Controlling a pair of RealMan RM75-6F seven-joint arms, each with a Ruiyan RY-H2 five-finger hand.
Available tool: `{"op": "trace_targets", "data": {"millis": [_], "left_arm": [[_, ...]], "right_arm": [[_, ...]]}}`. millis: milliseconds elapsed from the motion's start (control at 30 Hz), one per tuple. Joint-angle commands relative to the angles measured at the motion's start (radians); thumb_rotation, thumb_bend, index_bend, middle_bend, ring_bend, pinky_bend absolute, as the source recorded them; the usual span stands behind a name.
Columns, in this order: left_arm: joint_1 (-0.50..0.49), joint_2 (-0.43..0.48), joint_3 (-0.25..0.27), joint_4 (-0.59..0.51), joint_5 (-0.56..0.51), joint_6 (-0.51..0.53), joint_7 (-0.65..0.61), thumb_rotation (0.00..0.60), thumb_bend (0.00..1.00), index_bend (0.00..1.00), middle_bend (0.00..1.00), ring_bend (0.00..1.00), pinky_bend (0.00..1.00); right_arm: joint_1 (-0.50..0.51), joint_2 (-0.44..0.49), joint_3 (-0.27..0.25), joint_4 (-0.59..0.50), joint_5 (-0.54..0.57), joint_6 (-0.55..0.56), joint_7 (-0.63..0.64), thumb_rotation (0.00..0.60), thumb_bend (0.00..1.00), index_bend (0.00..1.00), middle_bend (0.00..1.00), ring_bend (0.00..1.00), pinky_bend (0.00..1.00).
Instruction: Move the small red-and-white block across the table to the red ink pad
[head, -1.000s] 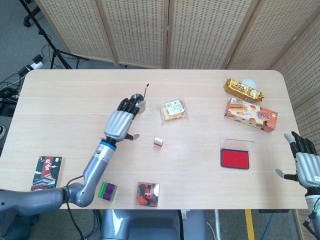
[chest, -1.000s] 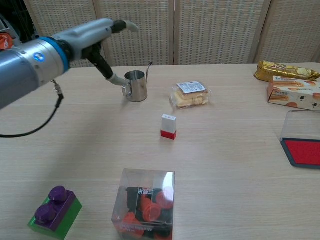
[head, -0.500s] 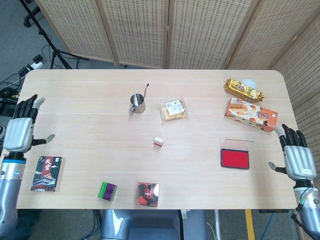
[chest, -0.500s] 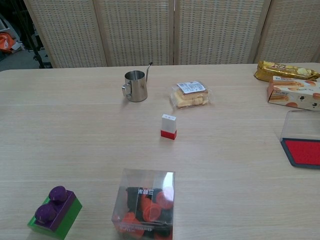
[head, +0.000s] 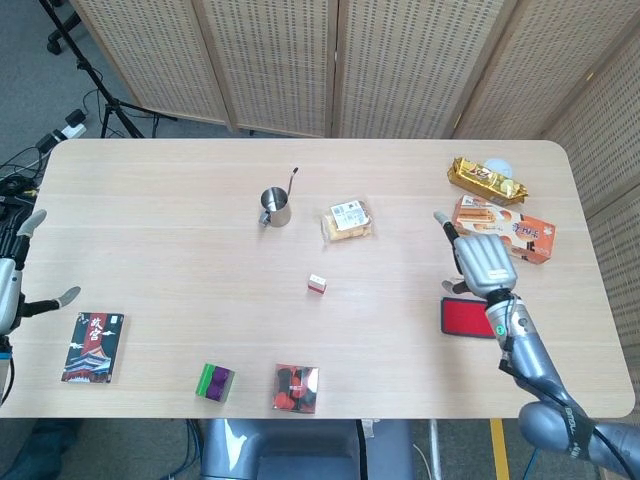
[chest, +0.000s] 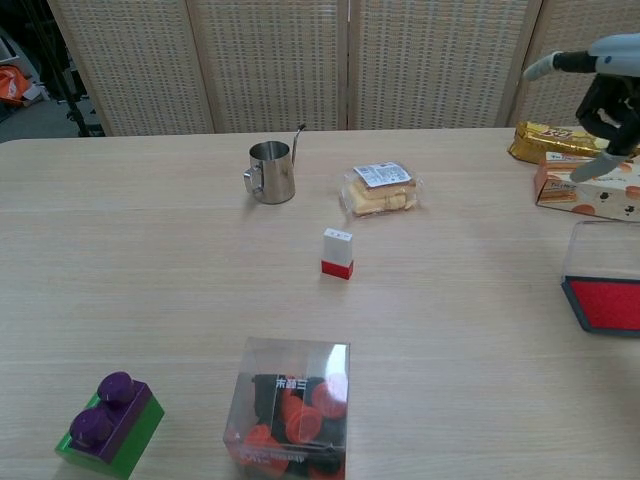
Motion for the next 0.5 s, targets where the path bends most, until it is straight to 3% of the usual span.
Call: {"op": "trace_targets", "data": {"millis": [33, 200, 333, 500], "left_arm": [[-0.004, 0.010, -0.013, 0.016, -0.006, -0.024, -0.019, 0.600, 0.00, 0.00, 0.00, 0.00, 0.00], [-0.010, 0.020, -0.015, 0.024, -0.001, -0.067, -0.042, 0.600, 0.00, 0.00, 0.00, 0.00, 0.00], [-0.016, 0.026, -0.023, 0.032, -0.005, -0.094, -0.063, 0.600, 0.00, 0.00, 0.00, 0.00, 0.00], [-0.020, 0.039, -0.040, 0.052, -0.022, -0.132, -0.108, 0.600, 0.00, 0.00, 0.00, 0.00, 0.00]], "right_arm": [[0.207, -0.156, 0.044, 0.059, 0.292, -0.031, -0.155, 0.600, 0.00, 0.02, 0.91, 0.98, 1.00], [0.320, -0.299, 0.041, 0.117, 0.437, 0.060, -0.249, 0.600, 0.00, 0.23, 0.92, 0.99, 1.00], [0.386, -0.408, 0.039, 0.172, 0.509, 0.121, -0.298, 0.600, 0.02, 0.29, 0.92, 0.99, 1.00], [0.466, -0.571, 0.053, 0.300, 0.564, 0.174, -0.335, 0.600, 0.16, 0.34, 0.92, 0.99, 1.00]]}}
